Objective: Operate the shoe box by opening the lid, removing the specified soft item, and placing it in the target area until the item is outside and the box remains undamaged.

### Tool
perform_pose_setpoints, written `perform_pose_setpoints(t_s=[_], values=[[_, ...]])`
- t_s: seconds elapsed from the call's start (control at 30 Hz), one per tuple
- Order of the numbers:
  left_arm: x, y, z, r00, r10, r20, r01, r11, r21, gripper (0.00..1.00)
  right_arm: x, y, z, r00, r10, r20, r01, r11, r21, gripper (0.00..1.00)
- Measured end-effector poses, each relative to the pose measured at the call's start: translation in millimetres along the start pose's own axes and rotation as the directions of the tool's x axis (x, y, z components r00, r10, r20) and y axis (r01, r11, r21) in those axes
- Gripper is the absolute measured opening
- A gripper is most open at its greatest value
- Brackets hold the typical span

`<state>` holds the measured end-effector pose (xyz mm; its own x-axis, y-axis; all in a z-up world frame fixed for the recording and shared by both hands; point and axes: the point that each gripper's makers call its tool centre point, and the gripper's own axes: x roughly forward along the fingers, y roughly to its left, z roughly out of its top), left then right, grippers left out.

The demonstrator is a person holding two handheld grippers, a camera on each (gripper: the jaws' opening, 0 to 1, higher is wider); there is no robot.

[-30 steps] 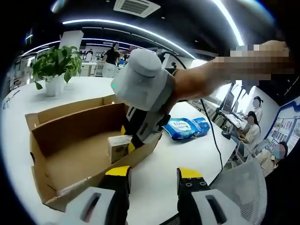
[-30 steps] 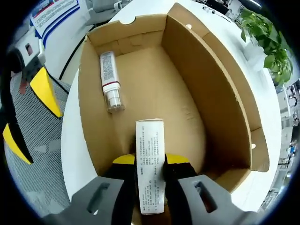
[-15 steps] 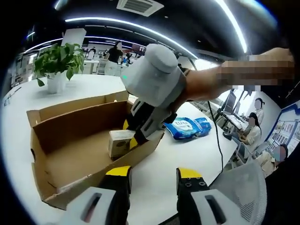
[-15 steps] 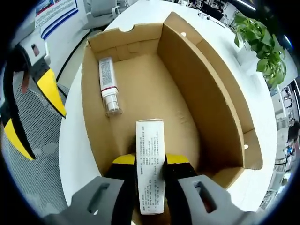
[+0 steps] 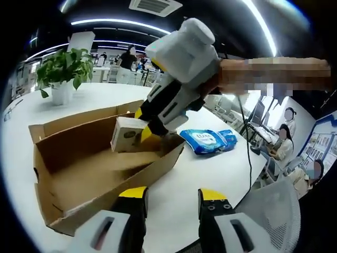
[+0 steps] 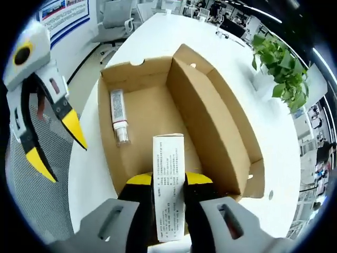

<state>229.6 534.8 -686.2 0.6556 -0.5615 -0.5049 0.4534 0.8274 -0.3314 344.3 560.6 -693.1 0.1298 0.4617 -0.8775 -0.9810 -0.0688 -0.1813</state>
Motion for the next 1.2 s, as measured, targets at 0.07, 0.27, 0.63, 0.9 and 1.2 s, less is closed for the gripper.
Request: perform_pose_setpoints(t_s=[0.07, 0.27, 0.63, 0.9, 1.2], values=[[-0.1, -0.3, -0.2, 1.0, -0.001, -0.001, 0.001, 1.0, 0.0, 0.38, -7.0, -3.2, 5.1, 1.0, -0.011, 0.015, 0.011, 1.0, -0.002, 0.18], [-0.1, -0.2, -1.1, 1.0, 0.0, -0.004, 0.0, 1.0, -0.001, 0.38, -29.6, -7.1, 11.3, 0.999, -0.035, 0.038, 0.035, 0.999, -0.021, 0.18], [0.6, -0.6, -2.5, 1.0, -0.003, -0.013, 0.003, 1.0, 0.005, 0.38, -76.4, -15.6, -5.0, 0.995, -0.092, 0.041, 0.094, 0.995, -0.043, 0.19], [1.0, 0.8, -3.6, 1.0, 0.001, -0.018, -0.001, 1.0, 0.0, 0.38, -100.9, -24.6, -44.8, 0.988, -0.153, 0.008, 0.153, 0.988, 0.01, 0.19], [2.4, 2.9, -5.7, 1.0, 0.009, -0.03, -0.009, 1.0, -0.002, 0.38, -118.2, -19.9, -107.2, 0.982, -0.182, -0.049, 0.186, 0.978, 0.098, 0.19]])
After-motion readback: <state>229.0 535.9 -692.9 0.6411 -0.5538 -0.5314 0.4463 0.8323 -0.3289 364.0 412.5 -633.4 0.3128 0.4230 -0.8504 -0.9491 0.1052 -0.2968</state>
